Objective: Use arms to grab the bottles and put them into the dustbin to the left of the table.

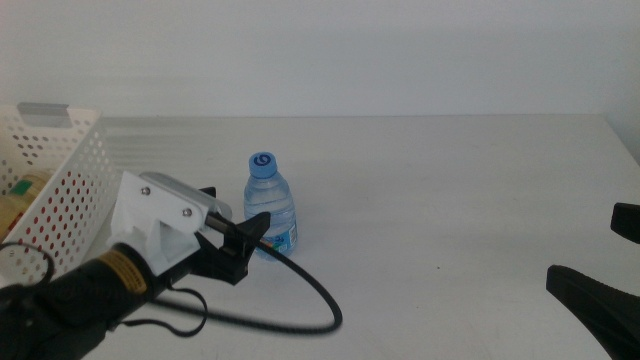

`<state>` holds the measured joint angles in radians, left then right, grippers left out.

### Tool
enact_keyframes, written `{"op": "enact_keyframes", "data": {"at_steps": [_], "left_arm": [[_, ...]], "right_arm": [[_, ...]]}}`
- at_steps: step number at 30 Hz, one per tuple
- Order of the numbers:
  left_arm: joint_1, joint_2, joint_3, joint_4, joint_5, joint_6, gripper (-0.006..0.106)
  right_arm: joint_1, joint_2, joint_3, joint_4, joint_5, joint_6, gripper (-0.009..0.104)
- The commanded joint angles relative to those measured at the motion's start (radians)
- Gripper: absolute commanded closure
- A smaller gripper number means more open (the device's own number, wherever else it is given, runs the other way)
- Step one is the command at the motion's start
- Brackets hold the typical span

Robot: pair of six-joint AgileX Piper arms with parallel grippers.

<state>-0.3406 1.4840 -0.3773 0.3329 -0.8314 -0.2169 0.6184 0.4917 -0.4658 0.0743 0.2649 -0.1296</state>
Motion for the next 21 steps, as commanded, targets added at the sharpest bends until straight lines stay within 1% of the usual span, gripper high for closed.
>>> {"op": "enact_keyframes", "data": {"at_steps": [1,4,6,21], "left_arm": [[0.035,0.011,-0.047,0.076,-0.128,-0.087,0.013],[0.058,0.05,-0.088,0.154,-0.141,-0.144,0.013],[0.06,0.071,-0.113,0.174,-0.144,-0.149,0.013],[0.06,0.226,-0.262,0.177,-0.168,-0.16,0.013]], "right_arm": [[-0.004,0.009,-0.023,-0.005,-0.072,-0.01,0.025],[-0.004,0.009,-0.023,-0.005,-0.072,-0.01,0.025],[-0.004,0.009,-0.023,-0.005,-0.072,-0.01,0.025],[-0.004,0.009,-0.023,-0.005,-0.072,-0.01,0.025]]}}
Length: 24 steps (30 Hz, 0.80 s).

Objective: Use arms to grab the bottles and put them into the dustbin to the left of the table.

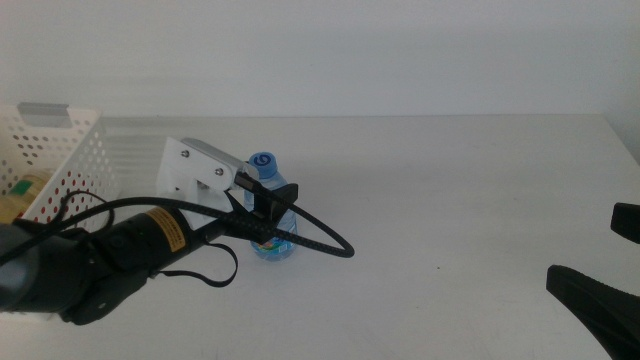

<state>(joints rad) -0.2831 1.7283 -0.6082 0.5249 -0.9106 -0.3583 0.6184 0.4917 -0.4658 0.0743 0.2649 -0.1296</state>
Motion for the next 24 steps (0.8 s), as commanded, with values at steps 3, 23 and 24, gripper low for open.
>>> {"op": "enact_keyframes", "data": {"at_steps": [3,23,24], "left_arm": [[0.003,0.032,-0.032,-0.021,-0.139,-0.016,0.013],[0.003,0.219,-0.032,-0.086,-0.383,0.027,0.032],[0.003,0.219,-0.032,-0.086,-0.387,0.032,0.037]], "right_arm": [[-0.004,0.009,-0.023,-0.005,-0.072,-0.01,0.025],[-0.004,0.009,-0.023,-0.005,-0.072,-0.01,0.025],[-0.004,0.009,-0.023,-0.005,-0.072,-0.01,0.025]]}}
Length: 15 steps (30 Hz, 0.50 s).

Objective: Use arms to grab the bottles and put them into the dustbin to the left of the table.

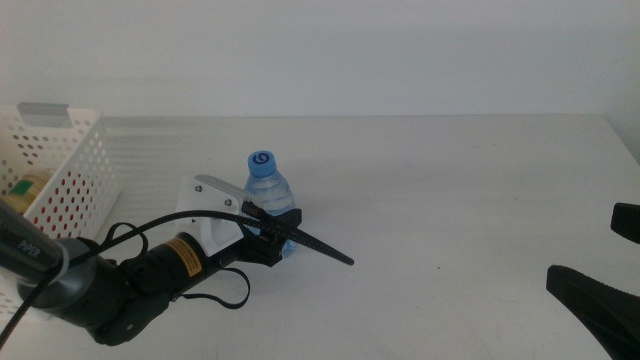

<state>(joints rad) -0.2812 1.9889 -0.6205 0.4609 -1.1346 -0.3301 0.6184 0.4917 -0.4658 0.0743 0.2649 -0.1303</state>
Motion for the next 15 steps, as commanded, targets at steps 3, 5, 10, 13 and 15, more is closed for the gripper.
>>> {"op": "enact_keyframes", "data": {"at_steps": [3,5,10,13,15], "left_arm": [[0.001,-0.042,-0.02,-0.016,-0.178,0.006,0.054],[0.0,-0.053,-0.004,0.004,-0.181,0.005,0.085],[-0.007,-0.161,0.031,-0.016,-0.037,0.014,0.105],[-0.007,-0.274,0.033,-0.011,0.14,0.014,0.105],[-0.007,-0.36,0.033,-0.015,0.234,0.009,0.105]], "right_arm": [[-0.004,0.009,-0.023,-0.005,-0.072,-0.009,0.025],[-0.004,0.009,-0.023,-0.005,-0.072,-0.009,0.025],[-0.004,0.009,-0.023,-0.005,-0.072,-0.009,0.025],[-0.004,0.009,-0.023,-0.005,-0.072,-0.009,0.025],[-0.004,0.009,-0.023,-0.005,-0.072,-0.009,0.025]]}}
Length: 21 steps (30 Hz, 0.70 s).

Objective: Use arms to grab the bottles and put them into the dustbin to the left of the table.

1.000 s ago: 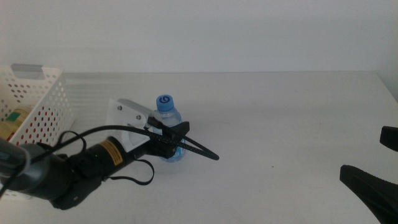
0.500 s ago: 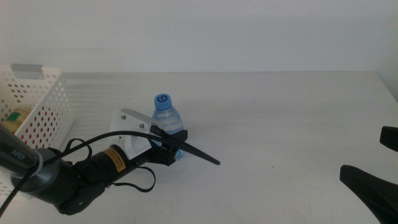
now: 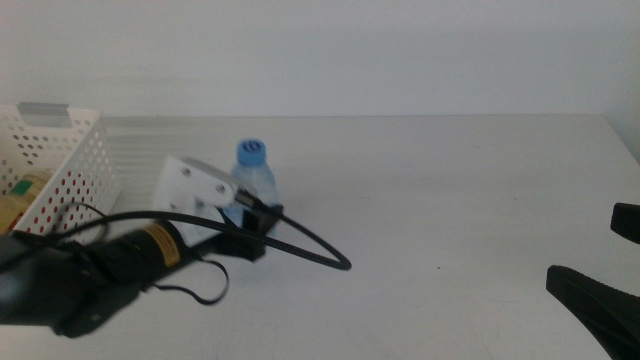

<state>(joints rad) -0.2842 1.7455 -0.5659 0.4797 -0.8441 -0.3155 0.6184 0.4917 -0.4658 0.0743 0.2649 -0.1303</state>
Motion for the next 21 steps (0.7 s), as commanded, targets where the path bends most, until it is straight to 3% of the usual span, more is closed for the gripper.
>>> {"op": "enact_keyframes", "data": {"at_steps": [1,6,12,21], "left_arm": [[-0.004,-0.159,-0.022,-0.035,-0.018,-0.011,0.105],[-0.004,-0.341,-0.045,-0.029,0.235,-0.142,0.105],[-0.004,-0.5,-0.125,0.06,0.621,-0.267,0.105],[-0.004,-0.57,-0.27,0.071,0.955,-0.286,0.105]], "right_arm": [[-0.004,0.009,-0.023,-0.005,-0.072,-0.009,0.025],[-0.004,0.009,-0.023,-0.005,-0.072,-0.009,0.025],[-0.004,0.009,-0.023,-0.005,-0.072,-0.009,0.025],[-0.004,0.009,-0.023,-0.005,-0.072,-0.009,0.025]]}}
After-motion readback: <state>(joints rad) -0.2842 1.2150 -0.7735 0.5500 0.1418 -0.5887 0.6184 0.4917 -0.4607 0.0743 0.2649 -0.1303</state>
